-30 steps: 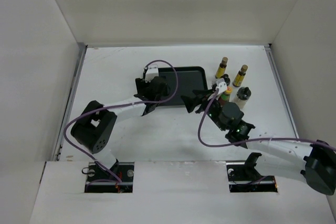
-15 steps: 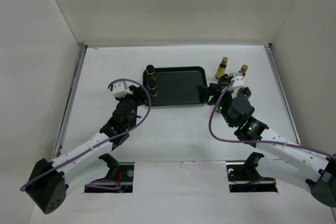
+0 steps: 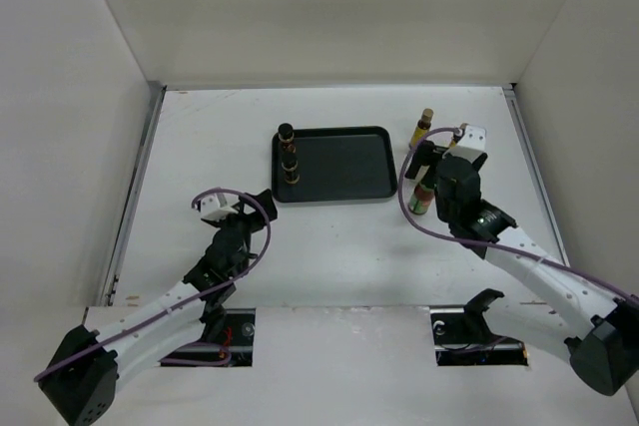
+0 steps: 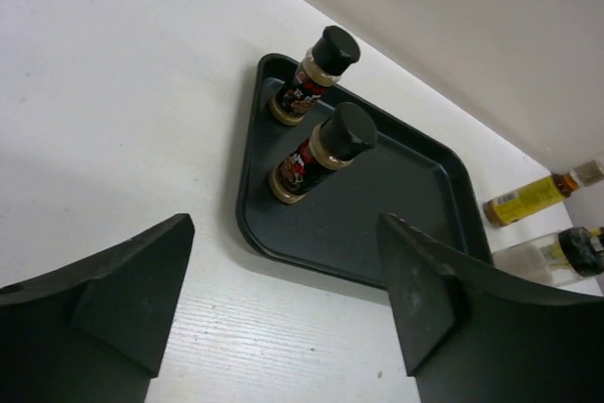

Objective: Organize the condiment bottles

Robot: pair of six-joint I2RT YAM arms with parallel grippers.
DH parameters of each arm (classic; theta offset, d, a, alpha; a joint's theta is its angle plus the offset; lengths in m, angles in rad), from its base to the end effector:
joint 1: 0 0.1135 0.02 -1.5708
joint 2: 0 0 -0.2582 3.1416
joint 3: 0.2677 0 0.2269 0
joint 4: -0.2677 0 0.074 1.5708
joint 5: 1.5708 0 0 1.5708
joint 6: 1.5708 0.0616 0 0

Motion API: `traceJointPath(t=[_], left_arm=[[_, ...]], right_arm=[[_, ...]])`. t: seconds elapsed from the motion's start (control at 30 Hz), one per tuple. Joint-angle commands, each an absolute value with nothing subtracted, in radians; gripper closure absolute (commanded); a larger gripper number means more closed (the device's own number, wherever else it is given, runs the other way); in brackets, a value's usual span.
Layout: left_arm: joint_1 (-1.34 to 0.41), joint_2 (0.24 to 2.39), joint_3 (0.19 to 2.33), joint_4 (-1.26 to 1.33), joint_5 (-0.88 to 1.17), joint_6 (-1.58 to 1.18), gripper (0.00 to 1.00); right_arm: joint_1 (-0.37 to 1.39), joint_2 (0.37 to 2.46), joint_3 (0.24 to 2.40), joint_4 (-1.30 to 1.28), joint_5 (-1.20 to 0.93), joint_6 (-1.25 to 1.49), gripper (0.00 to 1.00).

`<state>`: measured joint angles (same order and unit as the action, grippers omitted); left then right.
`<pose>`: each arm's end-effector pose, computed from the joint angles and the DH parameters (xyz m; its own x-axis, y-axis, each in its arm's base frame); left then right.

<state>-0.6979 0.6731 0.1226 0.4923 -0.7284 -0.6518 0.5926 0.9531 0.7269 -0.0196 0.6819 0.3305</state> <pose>0.1457 -0.0687 0.2042 -0.0175 -0.5762 -0.8171 -0.0506 0.8167 -0.5748 0.2003 0.0881 0.3038 -0.1671 0.1912 -0.9672 0.1350 0.9762 0.1697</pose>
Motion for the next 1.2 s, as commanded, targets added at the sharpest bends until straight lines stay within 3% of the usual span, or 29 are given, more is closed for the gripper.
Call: traceJointPath(t=[0.0, 0.1, 0.23, 0.37, 0.47, 0.57, 0.8, 1.17], left_arm=[[-0.696, 0.695, 0.092, 0.646, -0.716, -0.672, 0.18], [-0.714, 0.695, 0.081, 0.666, -0.722, -0.673, 0.12], [-0.720, 0.677, 0.071, 0.666, -0.727, -0.675, 0.10], [-0.717, 0.699, 0.071, 0.666, -0.729, -0.683, 0.09], [-0.717, 0.718, 0.072, 0.673, -0.729, -0.687, 0.09], [-0.714, 0.727, 0.066, 0.692, -0.730, -0.687, 0.08], [-0.703, 0.733, 0.055, 0.713, -0.745, -0.692, 0.00], [-0.694, 0.764, 0.038, 0.733, -0.782, -0.704, 0.00]], right_arm=[[0.559, 1.009, 0.767, -0.080, 0.674, 0.368, 0.00], [0.544, 1.049, 0.772, -0.072, 0.653, 0.387, 0.02], [0.530, 1.095, 0.778, -0.066, 0.647, 0.397, 0.12], [0.516, 1.134, 0.766, -0.035, 0.656, 0.397, 0.30], [0.505, 1.123, 0.744, 0.000, 0.681, 0.397, 0.54], [0.518, 1.069, 0.736, 0.012, 0.715, 0.379, 0.66], [0.634, 0.965, 0.873, -0.058, 0.718, 0.310, 0.71], [0.719, 1.489, 1.277, 0.208, 0.522, 0.233, 0.71]])
